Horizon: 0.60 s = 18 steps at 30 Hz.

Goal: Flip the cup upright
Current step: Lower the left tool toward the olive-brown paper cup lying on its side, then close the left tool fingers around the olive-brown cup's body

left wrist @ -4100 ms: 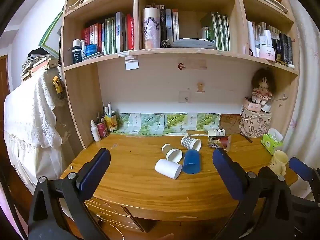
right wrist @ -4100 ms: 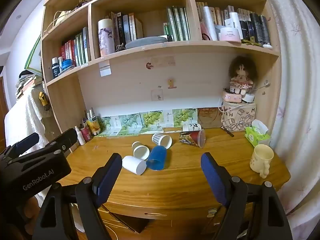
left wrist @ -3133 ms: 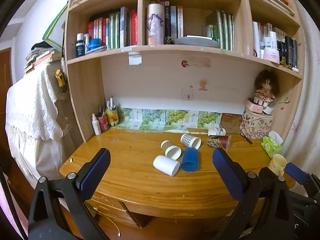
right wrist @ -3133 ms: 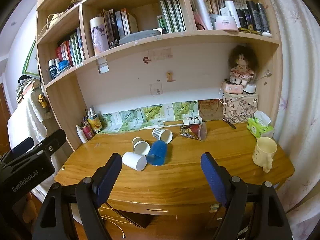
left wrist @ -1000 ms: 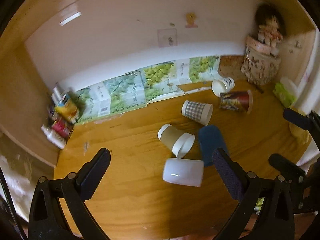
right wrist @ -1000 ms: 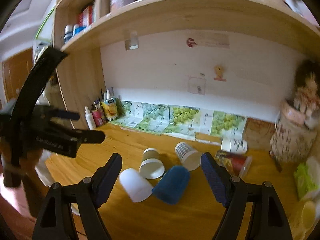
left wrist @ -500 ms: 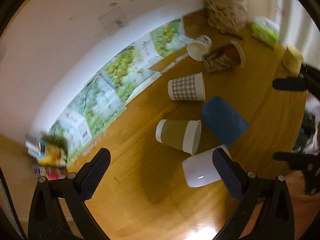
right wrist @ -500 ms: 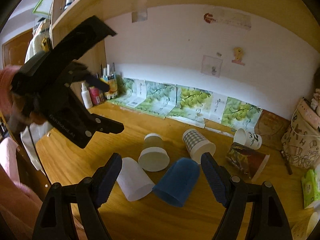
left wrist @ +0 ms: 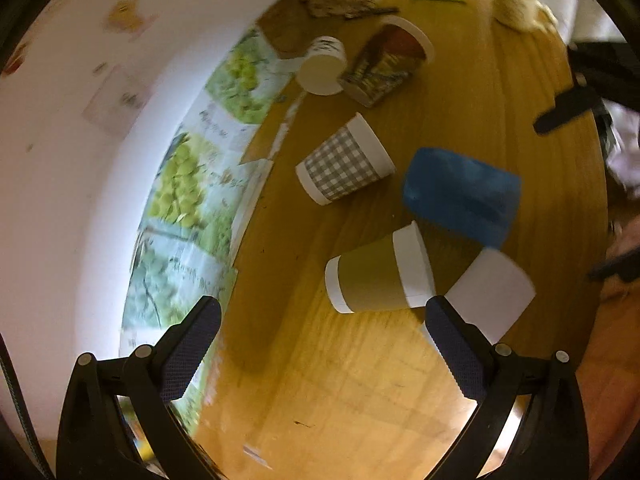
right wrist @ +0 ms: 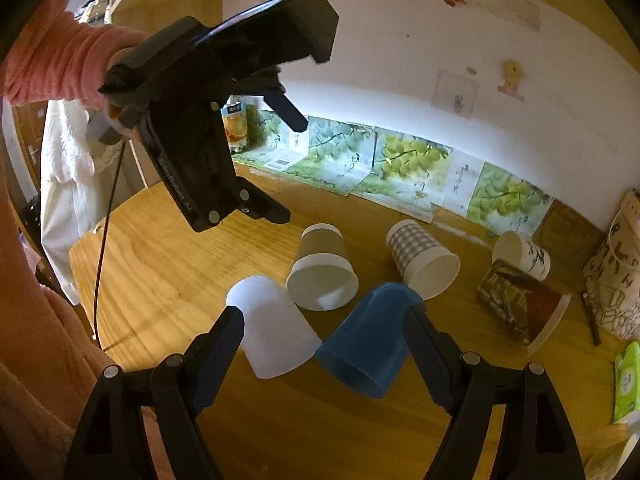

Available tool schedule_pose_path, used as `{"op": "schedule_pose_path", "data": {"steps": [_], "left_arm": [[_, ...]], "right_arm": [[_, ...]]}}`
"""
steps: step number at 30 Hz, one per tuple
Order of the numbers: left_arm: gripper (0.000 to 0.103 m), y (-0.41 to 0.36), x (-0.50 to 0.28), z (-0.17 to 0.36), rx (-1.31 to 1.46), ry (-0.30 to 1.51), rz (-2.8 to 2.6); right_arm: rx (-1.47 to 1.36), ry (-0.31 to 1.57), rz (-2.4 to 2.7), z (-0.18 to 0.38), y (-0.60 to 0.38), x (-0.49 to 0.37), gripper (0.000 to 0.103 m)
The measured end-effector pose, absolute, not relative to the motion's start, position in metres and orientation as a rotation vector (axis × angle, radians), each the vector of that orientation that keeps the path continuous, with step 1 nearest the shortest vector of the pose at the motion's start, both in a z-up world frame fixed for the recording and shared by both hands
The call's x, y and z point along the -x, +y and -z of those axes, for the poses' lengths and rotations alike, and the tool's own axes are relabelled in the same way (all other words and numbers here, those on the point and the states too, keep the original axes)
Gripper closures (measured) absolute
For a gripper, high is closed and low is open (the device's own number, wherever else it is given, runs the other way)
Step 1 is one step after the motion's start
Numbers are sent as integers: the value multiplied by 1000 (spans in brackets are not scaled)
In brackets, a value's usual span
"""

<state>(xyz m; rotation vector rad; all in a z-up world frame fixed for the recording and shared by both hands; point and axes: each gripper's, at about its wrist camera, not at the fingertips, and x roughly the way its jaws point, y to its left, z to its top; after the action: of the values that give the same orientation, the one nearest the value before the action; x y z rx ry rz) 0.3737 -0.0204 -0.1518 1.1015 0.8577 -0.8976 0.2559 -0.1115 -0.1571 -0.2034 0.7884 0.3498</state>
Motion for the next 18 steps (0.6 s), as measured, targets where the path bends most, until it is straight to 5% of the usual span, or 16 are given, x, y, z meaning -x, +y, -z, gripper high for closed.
{"op": "schedule_pose_path", "data": {"steps": [18], "left_arm": [[1, -25, -380, 196, -1439, 672, 1274]], "right_arm": [[150, 870, -297, 170, -110, -270, 21]]}}
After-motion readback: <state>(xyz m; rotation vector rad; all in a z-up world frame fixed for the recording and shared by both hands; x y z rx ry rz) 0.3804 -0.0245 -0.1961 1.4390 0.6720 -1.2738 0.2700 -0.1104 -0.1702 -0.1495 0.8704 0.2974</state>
